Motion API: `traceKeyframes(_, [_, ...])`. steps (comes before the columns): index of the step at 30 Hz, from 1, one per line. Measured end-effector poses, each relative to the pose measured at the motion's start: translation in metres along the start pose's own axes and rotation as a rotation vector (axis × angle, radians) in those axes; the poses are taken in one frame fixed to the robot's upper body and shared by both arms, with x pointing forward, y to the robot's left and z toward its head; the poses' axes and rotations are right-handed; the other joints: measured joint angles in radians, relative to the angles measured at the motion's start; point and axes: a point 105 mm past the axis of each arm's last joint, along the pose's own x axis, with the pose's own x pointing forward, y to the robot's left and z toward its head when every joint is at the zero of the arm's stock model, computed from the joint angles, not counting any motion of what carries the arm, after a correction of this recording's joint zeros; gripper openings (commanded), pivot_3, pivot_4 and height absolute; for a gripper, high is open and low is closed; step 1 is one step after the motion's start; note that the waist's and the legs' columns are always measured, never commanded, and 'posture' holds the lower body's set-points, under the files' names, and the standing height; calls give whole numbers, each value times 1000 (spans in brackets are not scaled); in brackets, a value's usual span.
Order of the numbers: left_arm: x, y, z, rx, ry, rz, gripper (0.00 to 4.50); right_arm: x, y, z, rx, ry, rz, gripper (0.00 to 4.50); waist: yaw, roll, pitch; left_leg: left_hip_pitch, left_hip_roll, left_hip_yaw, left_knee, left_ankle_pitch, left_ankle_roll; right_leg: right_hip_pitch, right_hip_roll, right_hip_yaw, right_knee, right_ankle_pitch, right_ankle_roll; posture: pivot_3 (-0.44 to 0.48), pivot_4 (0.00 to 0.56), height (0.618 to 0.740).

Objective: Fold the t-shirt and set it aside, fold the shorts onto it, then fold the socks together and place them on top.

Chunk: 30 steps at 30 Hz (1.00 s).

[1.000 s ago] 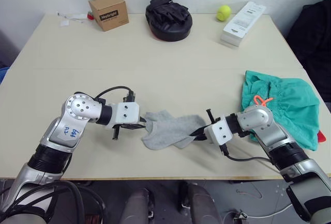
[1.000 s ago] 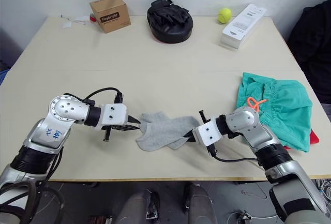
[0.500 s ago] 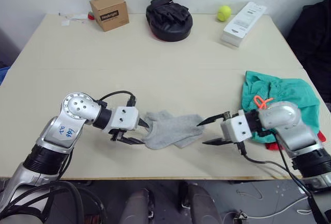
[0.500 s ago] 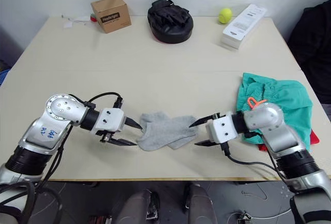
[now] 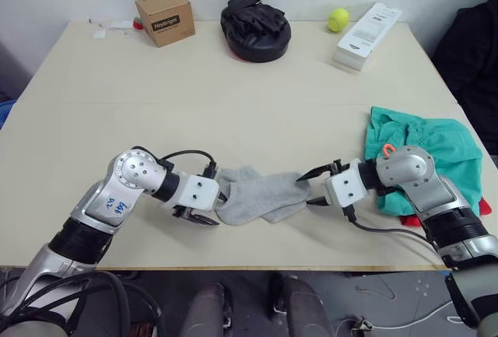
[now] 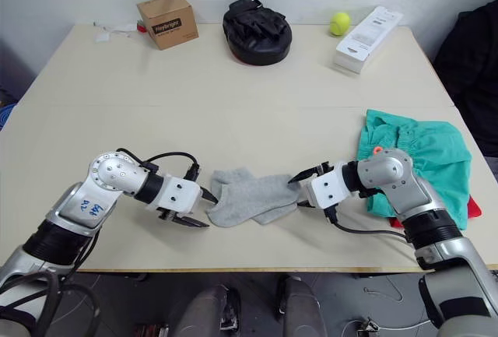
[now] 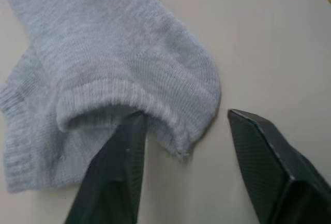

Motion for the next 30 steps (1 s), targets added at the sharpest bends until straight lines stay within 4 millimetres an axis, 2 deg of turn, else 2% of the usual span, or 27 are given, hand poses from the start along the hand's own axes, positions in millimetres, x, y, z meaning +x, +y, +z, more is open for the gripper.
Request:
traceKeyframes(4, [2,1,0,-1,-6,4,229,1,-1,0,1,-4,-5,72,2,0,0,0,0,0,0,0,0,0,0,0,0,0,0,0,150,740])
traceKeyframes(5, [2,1,0,-3,-7,8,18,1,0,0,1,-5,-3,0,2,0,0,0,0,0,0,0,0,0,0,0,0,0,0,0,150,740])
traceKeyframes(15, [-2,5,3,-27,-33,-8,18,-5,-1,7,47,-47,14,0,3,0,0,0,0,-1,1,0,0,0,0,0,1,0,0,0,150,740])
traceKeyframes(19, [-35,40,10,6,-16,64,18,-20,-8,28,103,-109,1,0,4,0,0,0,0,-1,1,0,0,0,0,-1,0,0,0,0,150,740])
traceKeyframes(23, [-54,68,7,45,6,122,18,-23,3,44,176,-152,17,0,5,0,0,-1,0,-1,1,0,0,0,0,-2,0,0,0,0,150,740])
traceKeyframes(26, [-47,81,0,100,28,130,18,-18,11,53,207,-160,20,0,6,0,0,-1,-1,-1,1,0,0,0,0,-1,0,0,0,0,150,740])
traceKeyframes(30, [-29,87,-11,167,71,99,18,-12,16,58,217,-139,-16,0,8,0,0,-1,-1,-1,1,0,0,-1,0,-2,0,0,0,0,150,740])
